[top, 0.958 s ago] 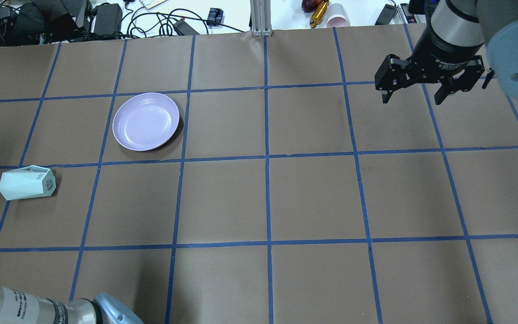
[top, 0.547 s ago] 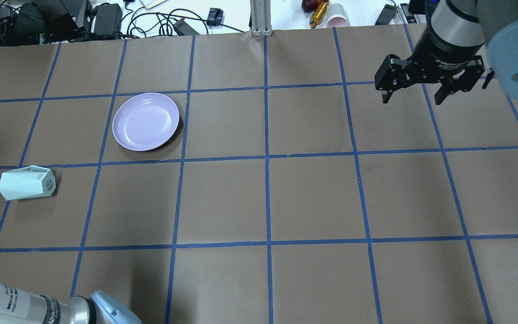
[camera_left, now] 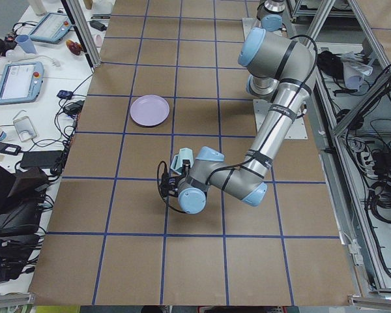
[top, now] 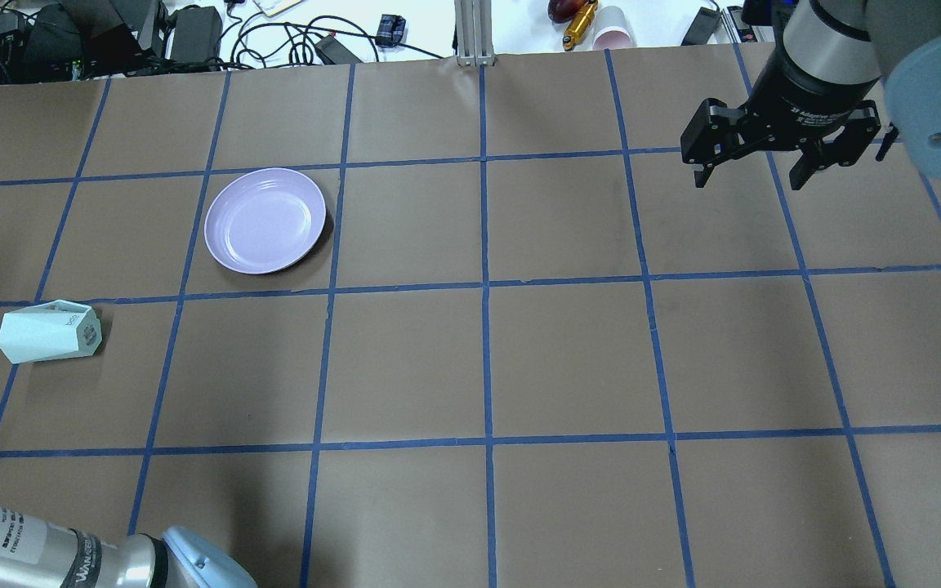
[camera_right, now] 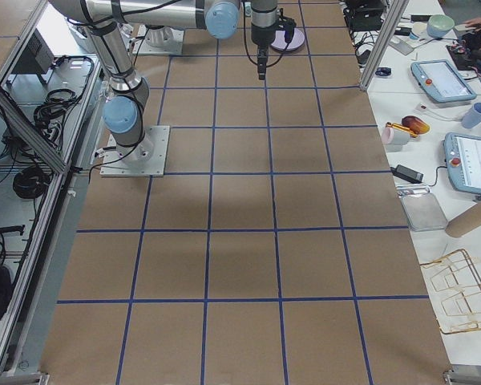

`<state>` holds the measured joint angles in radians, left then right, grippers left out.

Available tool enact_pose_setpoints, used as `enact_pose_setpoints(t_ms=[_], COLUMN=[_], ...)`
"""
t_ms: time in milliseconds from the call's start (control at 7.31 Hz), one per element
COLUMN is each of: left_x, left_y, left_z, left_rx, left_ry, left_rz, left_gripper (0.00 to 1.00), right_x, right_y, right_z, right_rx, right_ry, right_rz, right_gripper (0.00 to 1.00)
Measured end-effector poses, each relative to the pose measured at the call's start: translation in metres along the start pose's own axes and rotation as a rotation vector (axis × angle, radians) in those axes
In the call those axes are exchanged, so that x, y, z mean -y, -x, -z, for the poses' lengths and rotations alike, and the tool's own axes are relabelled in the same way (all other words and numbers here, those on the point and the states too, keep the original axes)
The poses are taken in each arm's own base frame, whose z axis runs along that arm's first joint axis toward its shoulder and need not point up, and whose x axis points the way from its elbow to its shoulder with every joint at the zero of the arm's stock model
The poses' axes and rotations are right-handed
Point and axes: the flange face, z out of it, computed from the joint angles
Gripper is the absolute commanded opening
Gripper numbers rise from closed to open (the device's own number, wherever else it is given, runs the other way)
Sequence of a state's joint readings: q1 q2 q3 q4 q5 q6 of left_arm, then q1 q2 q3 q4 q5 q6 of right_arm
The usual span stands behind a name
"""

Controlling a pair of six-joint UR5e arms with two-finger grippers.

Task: Flip cup and place on plate
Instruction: 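Lower the left gripper down over the mint mug lying on its side, then close the left gripper on the mug body and tilt it upright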

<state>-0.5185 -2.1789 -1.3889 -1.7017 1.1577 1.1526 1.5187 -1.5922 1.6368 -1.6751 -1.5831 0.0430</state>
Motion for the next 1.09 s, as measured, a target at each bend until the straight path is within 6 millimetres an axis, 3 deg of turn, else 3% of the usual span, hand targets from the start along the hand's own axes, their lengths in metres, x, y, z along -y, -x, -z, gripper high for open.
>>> enact_pose_setpoints(t_ms=[684, 1095], left_x=[-0.004, -0.008], left_y=[0.023, 0.026], left_z=[-0.042, -0.057], left_rx=[-0.153, -0.226], left_ry=[0.004, 0.027], left_rz=[0.056, 0.049], left_gripper=[1.00, 1.00], right_x=[0.000, 0.000], right_y=[0.000, 0.000], right_z=[0.000, 0.000], right_rx=[0.000, 0.000], right_ry=[0.000, 0.000], right_rz=[0.000, 0.000], right_gripper=[1.00, 1.00])
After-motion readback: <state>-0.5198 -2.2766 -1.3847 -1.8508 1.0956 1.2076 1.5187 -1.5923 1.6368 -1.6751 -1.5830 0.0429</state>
